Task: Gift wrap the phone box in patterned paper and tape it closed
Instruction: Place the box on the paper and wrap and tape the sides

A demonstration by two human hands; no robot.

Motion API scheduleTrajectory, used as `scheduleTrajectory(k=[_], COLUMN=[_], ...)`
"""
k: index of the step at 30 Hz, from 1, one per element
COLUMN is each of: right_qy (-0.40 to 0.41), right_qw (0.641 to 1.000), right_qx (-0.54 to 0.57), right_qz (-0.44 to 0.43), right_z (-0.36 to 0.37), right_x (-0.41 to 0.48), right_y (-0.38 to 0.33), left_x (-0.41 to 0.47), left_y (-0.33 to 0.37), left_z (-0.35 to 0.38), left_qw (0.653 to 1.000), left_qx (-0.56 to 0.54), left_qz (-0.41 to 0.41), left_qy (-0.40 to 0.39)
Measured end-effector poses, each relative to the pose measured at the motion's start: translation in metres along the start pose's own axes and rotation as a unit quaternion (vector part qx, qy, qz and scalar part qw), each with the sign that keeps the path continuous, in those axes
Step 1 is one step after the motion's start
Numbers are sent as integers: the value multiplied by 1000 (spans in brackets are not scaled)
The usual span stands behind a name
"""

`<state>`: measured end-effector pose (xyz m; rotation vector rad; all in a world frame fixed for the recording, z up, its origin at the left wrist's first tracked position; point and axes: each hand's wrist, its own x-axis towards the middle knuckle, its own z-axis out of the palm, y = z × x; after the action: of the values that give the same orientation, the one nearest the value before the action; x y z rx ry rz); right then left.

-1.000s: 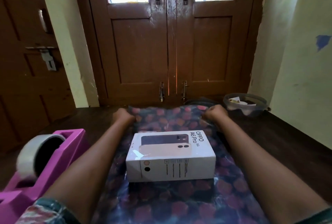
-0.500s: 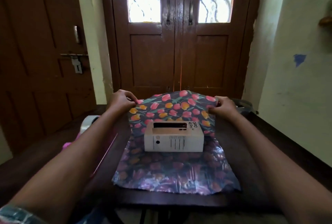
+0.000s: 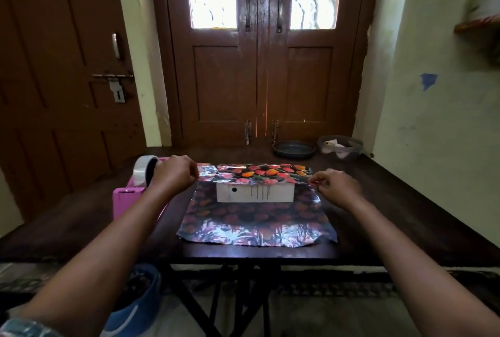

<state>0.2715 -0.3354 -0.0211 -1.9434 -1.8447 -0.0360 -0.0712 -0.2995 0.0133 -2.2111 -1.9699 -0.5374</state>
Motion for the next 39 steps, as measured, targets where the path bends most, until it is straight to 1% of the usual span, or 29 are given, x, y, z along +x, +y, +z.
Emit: scheduleTrajectory(k=[3,6,8,11,13,17,21,26,29,32,39], right_qy=[0,3,0,19,35,22,35,54,64,58,58], right_qw=[999,997,996,991,988,989,995,997,996,995,994], right_qx=[-48,-66,-70,-93,-105,-103,-69,-45,-43,-49,-71], right_qz=[-14,-38,-61,-94,-107,-107,-69,-41,-46,-57,-67], right_z=[5,7,8,15,22,46,56,64,69,70,70], right_x=[-3,-8,-12,-13,-14,-22,-25,-28,-28,-27,-28], right_y=[-2,-14,-31,-56,-69,-84,-84,-73,-69,-68,-69], left_x=[-5,-6,-6,-3,-2,-2,-3,0,3,6,14], left_y=[1,13,28,50,56,57,63,75,77,76,72], left_z=[3,3,4,14,23,36,49,59,63,64,70], left_qw=[1000,999,997,992,989,985,978,978,979,980,981], left_qx=[11,-16,-24,33,69,85,74,54,52,51,35], left_qz=[15,41,71,121,131,151,194,197,193,187,187], left_qy=[-15,17,22,24,21,16,24,42,50,54,40])
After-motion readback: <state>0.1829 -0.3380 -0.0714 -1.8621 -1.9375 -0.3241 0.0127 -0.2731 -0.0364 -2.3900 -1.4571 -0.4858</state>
